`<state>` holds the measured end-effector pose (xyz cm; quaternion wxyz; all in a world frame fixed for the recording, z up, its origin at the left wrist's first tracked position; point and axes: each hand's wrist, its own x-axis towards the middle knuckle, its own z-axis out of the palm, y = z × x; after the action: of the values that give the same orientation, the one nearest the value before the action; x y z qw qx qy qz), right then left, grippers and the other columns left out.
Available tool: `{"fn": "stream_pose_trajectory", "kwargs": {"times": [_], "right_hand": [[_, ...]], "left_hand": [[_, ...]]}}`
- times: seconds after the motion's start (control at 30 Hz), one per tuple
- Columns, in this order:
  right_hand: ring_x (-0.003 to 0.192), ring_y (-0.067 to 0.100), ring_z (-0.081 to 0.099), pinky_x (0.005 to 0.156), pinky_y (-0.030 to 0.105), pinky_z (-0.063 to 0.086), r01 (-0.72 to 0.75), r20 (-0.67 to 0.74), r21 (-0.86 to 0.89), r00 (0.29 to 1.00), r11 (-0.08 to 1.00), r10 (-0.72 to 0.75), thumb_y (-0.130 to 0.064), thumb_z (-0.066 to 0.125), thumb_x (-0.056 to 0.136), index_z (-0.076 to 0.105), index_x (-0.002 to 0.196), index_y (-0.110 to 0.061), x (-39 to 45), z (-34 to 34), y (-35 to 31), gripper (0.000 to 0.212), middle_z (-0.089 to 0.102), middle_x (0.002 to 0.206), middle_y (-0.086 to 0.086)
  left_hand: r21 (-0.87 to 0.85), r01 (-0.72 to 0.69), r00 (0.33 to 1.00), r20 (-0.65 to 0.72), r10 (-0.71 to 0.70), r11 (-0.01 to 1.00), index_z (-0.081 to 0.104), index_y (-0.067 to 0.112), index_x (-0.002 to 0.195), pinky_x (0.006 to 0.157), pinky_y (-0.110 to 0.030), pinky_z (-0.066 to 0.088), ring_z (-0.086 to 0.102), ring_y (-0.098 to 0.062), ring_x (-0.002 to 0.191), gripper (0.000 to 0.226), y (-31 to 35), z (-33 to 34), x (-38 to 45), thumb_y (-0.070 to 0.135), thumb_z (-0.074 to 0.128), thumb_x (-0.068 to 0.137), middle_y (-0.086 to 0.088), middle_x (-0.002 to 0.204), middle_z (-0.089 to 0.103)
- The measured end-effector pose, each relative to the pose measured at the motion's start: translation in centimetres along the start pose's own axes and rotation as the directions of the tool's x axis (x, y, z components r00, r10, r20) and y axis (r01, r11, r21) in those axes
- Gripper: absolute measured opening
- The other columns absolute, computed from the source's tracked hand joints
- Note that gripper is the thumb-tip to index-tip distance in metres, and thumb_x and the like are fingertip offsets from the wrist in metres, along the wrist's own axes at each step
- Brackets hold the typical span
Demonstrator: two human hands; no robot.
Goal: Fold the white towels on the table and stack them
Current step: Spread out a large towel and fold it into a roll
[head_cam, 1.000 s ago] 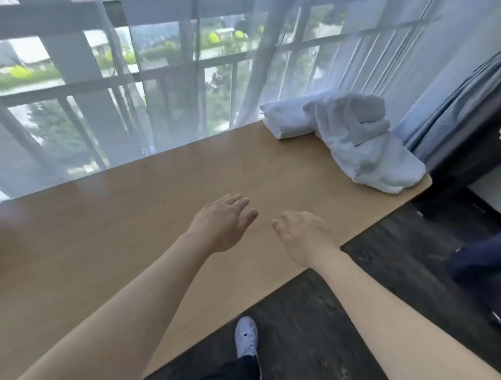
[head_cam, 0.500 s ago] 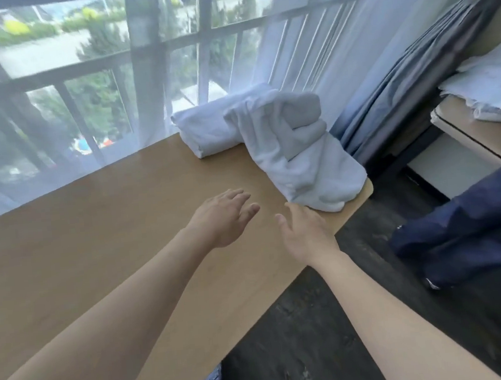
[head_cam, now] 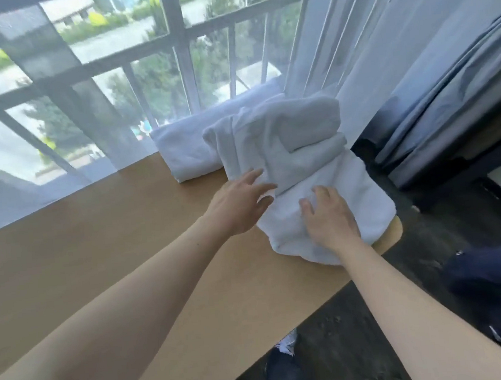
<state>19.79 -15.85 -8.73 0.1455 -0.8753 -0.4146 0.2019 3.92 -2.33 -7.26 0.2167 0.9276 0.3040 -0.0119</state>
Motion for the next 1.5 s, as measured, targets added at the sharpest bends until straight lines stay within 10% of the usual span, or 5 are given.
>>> {"fn": "stream_pose_trajectory", "kwargs": {"times": [0.13, 0.3, 0.7, 1.0, 1.5], "right_hand": [[0.134, 0.03, 0.04, 0.107, 0.039, 0.037, 0.048, 0.036, -0.011, 0.998, 0.999, -0.048, -0.043, 0.035, 0.106, 0.034, 0.148, -0.009, 5.3, -0.6, 3.1, 0.055, 0.04, 0.149, 0.011], [0.137, 0.032, 0.041, 0.103, 0.041, 0.04, -0.072, 0.005, 0.155, 0.997, 0.985, 0.072, -0.058, 0.034, 0.101, 0.014, 0.158, -0.008, 10.7, 0.5, 3.4, 0.078, 0.033, 0.156, 0.015], [0.122, 0.039, 0.05, 0.093, 0.047, 0.036, -0.293, -0.177, 0.272, 0.921, 0.917, 0.347, -0.033, 0.05, 0.101, 0.04, 0.125, -0.004, 16.5, 1.8, 0.6, 0.039, 0.055, 0.13, 0.018], [0.101, 0.042, 0.058, 0.084, 0.046, 0.046, -0.066, -0.304, 0.522, 0.917, 0.85, 0.258, -0.015, 0.042, 0.103, 0.04, 0.121, -0.001, 14.2, -1.6, 0.3, 0.023, 0.059, 0.115, 0.02], [0.081, 0.021, 0.05, 0.065, 0.019, 0.037, 0.514, -0.654, 0.454, 0.747, 0.728, -0.119, -0.014, 0.038, 0.102, 0.038, 0.114, -0.01, -4.5, -6.9, -11.1, 0.013, 0.05, 0.102, 0.004]], "left_hand": [[0.084, 0.228, 0.958, -0.195, -0.209, 0.97, 0.025, 0.041, 0.156, 0.12, -0.061, 0.002, -0.019, -0.031, 0.153, 0.061, 2.0, 1.9, 6.8, 0.053, 0.046, 0.1, -0.002, 0.169, -0.011], [-0.427, 0.564, 0.734, -0.135, -0.666, 0.707, -0.011, 0.065, 0.144, 0.115, -0.065, 0.013, -0.019, -0.036, 0.151, 0.089, 1.3, 3.3, 11.2, 0.064, 0.058, 0.089, 0.011, 0.159, -0.036], [-0.516, 0.444, 0.692, -0.323, -0.646, 0.733, 0.036, 0.057, 0.134, 0.089, -0.027, 0.036, 0.044, -0.011, 0.1, 0.075, 0.1, 2.5, 11.0, 0.055, 0.081, 0.073, 0.011, 0.121, 0.032], [-0.469, 0.274, 0.676, -0.527, -0.515, 0.84, 0.056, 0.057, 0.12, 0.08, 0.003, 0.032, 0.044, 0.025, 0.1, 0.045, 1.8, -1.5, 6.7, 0.057, 0.075, 0.079, 0.021, 0.109, 0.047], [-0.287, -0.002, 0.391, -0.882, -0.263, 0.958, 0.069, 0.031, 0.112, 0.081, -0.006, 0.039, 0.048, -0.003, 0.09, 0.029, 2.4, -5.2, -15.3, 0.03, 0.079, 0.085, 0.009, 0.106, 0.041]]}}
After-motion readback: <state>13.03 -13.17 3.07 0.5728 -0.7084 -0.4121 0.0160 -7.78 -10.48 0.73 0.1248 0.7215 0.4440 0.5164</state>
